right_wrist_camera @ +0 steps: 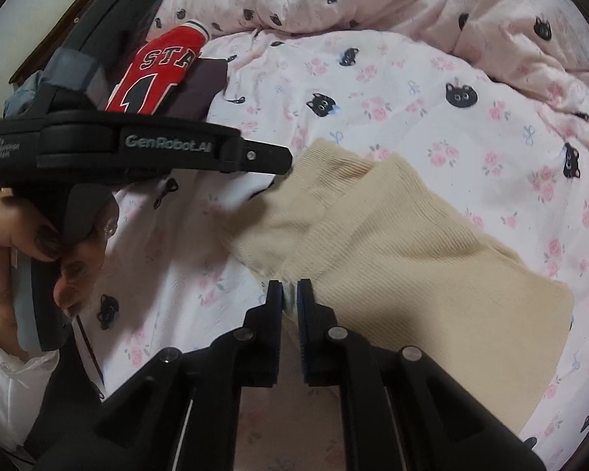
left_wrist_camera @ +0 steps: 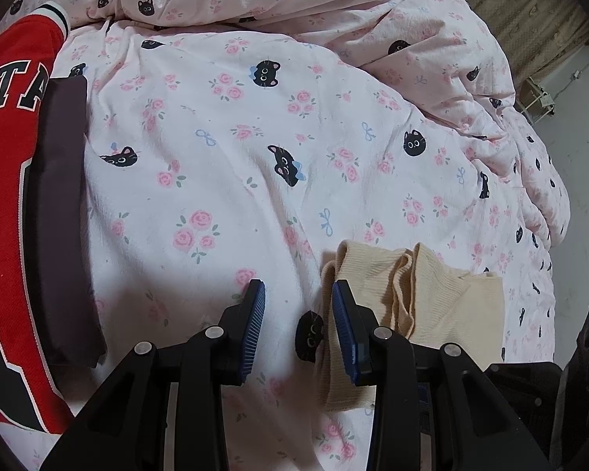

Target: Fold clothes

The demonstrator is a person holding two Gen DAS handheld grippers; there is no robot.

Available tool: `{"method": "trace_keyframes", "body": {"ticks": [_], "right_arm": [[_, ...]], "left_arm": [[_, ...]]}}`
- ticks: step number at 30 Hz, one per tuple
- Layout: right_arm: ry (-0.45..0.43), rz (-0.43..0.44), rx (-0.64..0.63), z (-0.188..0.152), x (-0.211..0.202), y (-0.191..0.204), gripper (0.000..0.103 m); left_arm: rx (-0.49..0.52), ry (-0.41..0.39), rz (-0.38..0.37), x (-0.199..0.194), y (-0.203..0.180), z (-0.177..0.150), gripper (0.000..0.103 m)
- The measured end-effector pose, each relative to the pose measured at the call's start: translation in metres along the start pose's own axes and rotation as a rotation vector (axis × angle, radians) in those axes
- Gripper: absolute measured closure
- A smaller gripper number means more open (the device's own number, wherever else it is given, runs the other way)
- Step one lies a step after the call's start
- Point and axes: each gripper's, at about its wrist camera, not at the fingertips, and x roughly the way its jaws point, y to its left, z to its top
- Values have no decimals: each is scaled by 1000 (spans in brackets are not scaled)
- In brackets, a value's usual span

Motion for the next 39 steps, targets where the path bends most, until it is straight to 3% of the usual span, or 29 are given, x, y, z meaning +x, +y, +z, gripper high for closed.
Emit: {"method": "trace_keyframes", "body": {"ticks": [2,7,13,19,24,27,30,32,39], "right_arm": [[-60,15,23,5,-16,-8,82],[-153,-32,106,25,-41,-36,81],[-63,-99,107,47,-11,-52,80],[13,-167,64,48,27,-56,80],[-34,-134,87,44,8,-61,80],[-111,-83,162,30,-28,-74,78],[-184,-39,247,10,-65,-90,65],[-216,-21,306,-9,-84,-103,62],[-210,16,523,-72,-105,-156,60]], "left_arm": [[12,6,-3,1,-3,-1,72],[91,48,-5,9,-21,-9,72],[186,99,-7,18,-42,-19,72],[247,111,48,23,-50,-24,72],[246,97,33,17,-51,-22,72],[221,51,3,5,-48,-18,72],[212,-12,-22,-10,-46,-15,72],[219,-43,-60,-19,-48,-15,72],[369,-51,-173,-23,-98,-42,72]]}}
